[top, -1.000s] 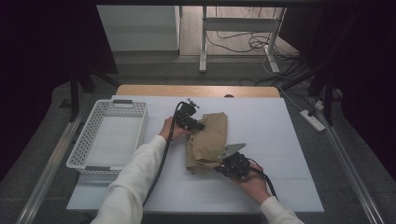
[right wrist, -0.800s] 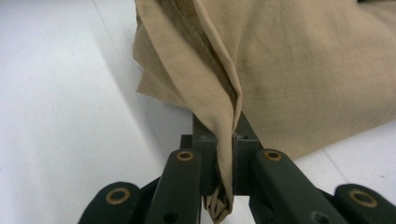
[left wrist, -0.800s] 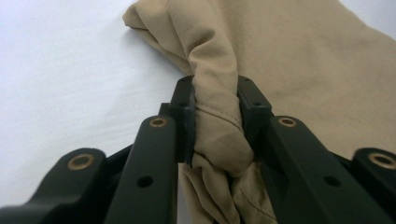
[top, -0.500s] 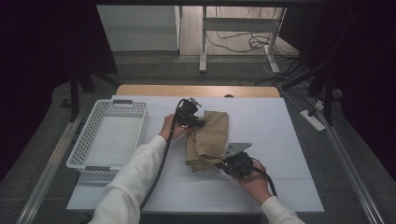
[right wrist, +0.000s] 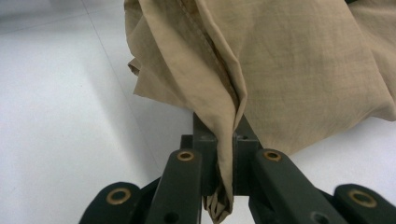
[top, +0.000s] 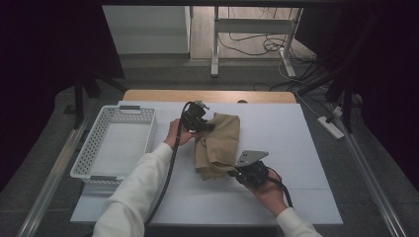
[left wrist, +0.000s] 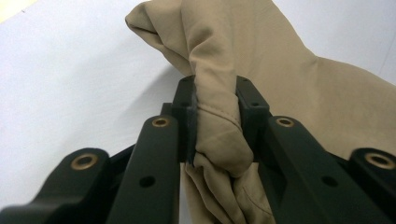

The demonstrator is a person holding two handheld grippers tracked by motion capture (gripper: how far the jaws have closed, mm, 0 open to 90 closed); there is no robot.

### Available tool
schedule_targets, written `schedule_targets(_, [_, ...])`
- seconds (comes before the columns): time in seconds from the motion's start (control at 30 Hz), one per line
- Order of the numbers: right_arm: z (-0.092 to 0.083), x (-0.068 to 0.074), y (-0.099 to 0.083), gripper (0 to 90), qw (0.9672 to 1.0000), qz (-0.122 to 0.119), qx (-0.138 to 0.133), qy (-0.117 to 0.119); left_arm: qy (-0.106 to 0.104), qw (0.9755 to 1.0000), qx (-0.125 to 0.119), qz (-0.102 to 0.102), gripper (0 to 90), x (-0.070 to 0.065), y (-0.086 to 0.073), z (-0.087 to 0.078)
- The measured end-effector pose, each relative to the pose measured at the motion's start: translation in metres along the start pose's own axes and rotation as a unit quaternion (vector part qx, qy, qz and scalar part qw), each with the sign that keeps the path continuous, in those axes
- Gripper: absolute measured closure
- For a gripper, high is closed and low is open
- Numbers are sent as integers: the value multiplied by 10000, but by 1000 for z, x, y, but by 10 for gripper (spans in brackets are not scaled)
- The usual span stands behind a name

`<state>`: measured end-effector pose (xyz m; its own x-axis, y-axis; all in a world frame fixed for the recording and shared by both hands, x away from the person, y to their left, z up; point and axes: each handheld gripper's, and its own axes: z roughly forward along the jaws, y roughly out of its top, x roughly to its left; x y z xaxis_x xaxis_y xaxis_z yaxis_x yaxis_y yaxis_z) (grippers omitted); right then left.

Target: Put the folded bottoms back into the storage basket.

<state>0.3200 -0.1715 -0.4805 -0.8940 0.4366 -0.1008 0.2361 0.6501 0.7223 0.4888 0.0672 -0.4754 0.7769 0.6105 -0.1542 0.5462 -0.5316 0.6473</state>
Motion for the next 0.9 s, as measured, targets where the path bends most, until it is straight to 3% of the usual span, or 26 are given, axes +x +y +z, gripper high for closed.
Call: schedule_targets(0.9, [-9,6,8,840,9994,-81,-324,25,13,9992,-387,62,739,-7,0,-31])
